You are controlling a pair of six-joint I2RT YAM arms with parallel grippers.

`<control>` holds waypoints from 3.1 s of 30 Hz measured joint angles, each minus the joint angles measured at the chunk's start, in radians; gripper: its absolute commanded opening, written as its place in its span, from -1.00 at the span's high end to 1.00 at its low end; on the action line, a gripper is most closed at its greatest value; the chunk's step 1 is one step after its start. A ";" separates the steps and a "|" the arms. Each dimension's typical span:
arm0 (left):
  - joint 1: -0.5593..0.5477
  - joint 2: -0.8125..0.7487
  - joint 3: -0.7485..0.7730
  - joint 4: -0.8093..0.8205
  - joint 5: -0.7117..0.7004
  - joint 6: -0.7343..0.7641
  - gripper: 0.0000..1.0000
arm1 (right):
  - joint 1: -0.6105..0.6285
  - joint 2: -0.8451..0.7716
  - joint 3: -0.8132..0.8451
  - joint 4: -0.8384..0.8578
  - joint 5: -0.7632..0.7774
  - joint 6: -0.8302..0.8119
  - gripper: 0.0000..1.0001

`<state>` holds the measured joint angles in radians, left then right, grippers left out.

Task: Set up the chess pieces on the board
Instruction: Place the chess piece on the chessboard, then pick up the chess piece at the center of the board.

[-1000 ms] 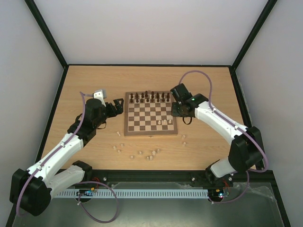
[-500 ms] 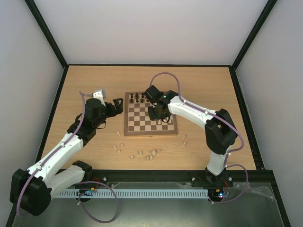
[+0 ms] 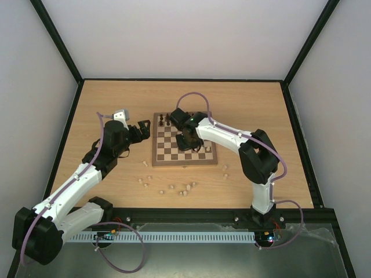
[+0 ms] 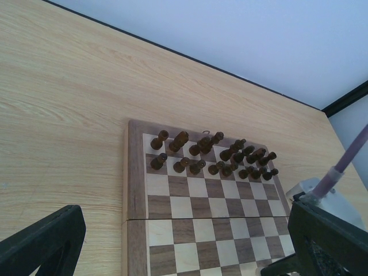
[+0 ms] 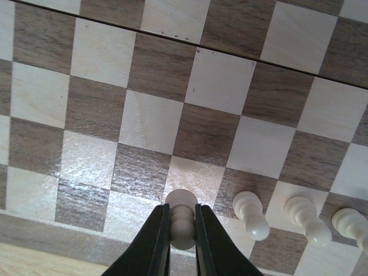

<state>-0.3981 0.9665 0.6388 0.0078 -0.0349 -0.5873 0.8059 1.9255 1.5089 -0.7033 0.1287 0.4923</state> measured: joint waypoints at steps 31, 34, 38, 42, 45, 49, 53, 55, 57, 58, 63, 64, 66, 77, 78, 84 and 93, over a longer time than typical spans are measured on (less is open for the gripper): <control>0.000 -0.006 0.000 -0.001 0.000 0.000 -0.99 | 0.002 0.008 -0.021 0.011 0.009 -0.009 0.38; 0.000 -0.006 0.000 -0.001 0.000 0.000 -0.99 | 0.002 -0.088 -0.048 0.014 0.014 -0.002 0.29; 0.000 -0.008 0.000 -0.002 0.000 0.000 -0.99 | 0.002 -0.293 -0.126 0.010 0.043 0.022 0.28; 0.000 -0.013 0.000 -0.002 0.000 0.000 -0.99 | 0.002 -0.483 -0.288 0.006 0.068 0.076 0.28; 0.002 -0.013 0.000 -0.002 0.000 0.000 -0.99 | 0.003 -0.611 -0.472 -0.072 0.083 0.155 0.28; 0.006 -0.013 0.000 -0.002 0.002 0.000 -0.99 | 0.005 -0.698 -0.582 -0.090 0.087 0.239 0.27; 0.007 -0.014 0.000 -0.002 0.008 0.000 -0.99 | 0.005 -0.753 -0.663 -0.105 0.097 0.303 0.27; 0.007 -0.017 0.000 -0.002 0.008 0.000 -0.99 | 0.005 -0.747 -0.703 -0.096 0.097 0.323 0.26; 0.007 -0.018 0.000 -0.002 0.008 0.000 -0.99 | 0.005 -0.745 -0.749 -0.081 0.097 0.338 0.26; 0.007 -0.018 0.000 -0.002 0.009 0.000 -0.99 | 0.005 -0.745 -0.764 -0.077 0.097 0.346 0.26; 0.007 -0.018 0.000 -0.002 0.010 -0.001 -0.99 | 0.005 -0.717 -0.790 -0.029 0.097 0.361 0.27; 0.007 -0.018 0.000 -0.002 0.010 -0.001 -0.99 | 0.004 -0.715 -0.790 -0.016 0.096 0.360 0.27; 0.007 -0.018 0.000 -0.002 0.011 -0.001 -0.99 | -0.005 -0.715 -0.794 0.019 0.088 0.359 0.27; 0.007 -0.018 0.000 -0.002 0.012 -0.001 -0.99 | -0.037 -0.627 -0.801 0.091 0.084 0.345 0.29; 0.007 -0.017 0.000 -0.002 0.012 -0.001 -0.99 | -0.037 -0.627 -0.801 0.092 0.085 0.345 0.30; 0.007 -0.017 0.000 -0.002 0.012 -0.001 -0.99 | -0.040 -0.609 -0.797 0.096 0.096 0.341 0.36; 0.007 -0.017 0.000 -0.002 0.012 -0.001 -0.99 | -0.041 -0.613 -0.796 0.101 0.101 0.339 0.26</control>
<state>-0.3912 0.9493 0.6388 0.0059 -0.0227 -0.5880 0.7650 1.3125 0.7128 -0.6018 0.2302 0.8310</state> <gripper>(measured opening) 0.996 0.370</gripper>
